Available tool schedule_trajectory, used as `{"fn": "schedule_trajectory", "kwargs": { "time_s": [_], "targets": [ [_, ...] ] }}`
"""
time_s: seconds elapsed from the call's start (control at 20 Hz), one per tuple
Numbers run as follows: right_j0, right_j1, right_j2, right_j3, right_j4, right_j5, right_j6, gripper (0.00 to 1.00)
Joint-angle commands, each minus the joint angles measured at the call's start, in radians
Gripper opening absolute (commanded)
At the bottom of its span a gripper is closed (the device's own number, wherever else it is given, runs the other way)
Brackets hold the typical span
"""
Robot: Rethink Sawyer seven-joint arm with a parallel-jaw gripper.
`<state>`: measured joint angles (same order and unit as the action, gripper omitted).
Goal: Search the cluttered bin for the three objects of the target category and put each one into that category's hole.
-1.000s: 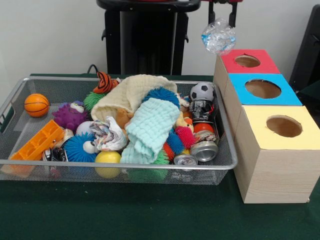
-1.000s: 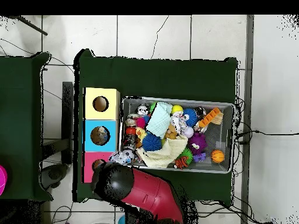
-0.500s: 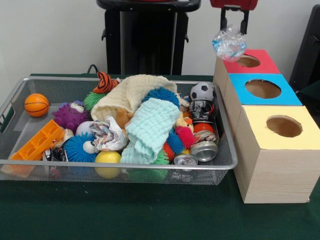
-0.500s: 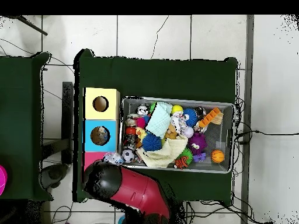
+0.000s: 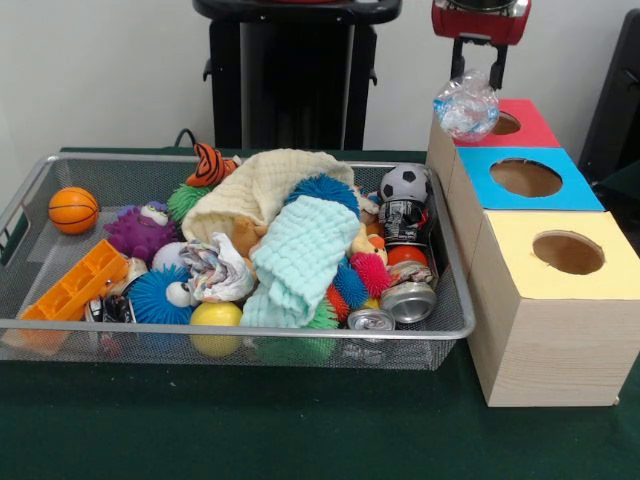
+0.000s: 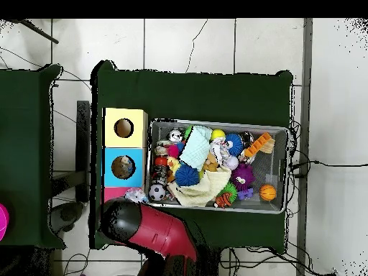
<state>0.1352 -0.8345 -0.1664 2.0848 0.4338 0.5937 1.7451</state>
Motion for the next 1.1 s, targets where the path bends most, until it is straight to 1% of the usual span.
{"fn": "schedule_trajectory", "kwargs": {
  "time_s": [0.05, 0.6, 0.85, 1.1],
  "targets": [
    [0.016, 0.065, 0.062, -0.040, 0.063, -0.078, 0.279, 0.00],
    [0.049, 0.100, 0.063, -0.102, 0.117, -0.060, 0.317, 0.00],
    [0.068, 0.125, 0.047, -0.161, 0.118, -0.021, 0.348, 0.00],
    [0.052, 0.147, 0.063, -0.190, 0.125, -0.022, 0.354, 0.00]
  ]
}}
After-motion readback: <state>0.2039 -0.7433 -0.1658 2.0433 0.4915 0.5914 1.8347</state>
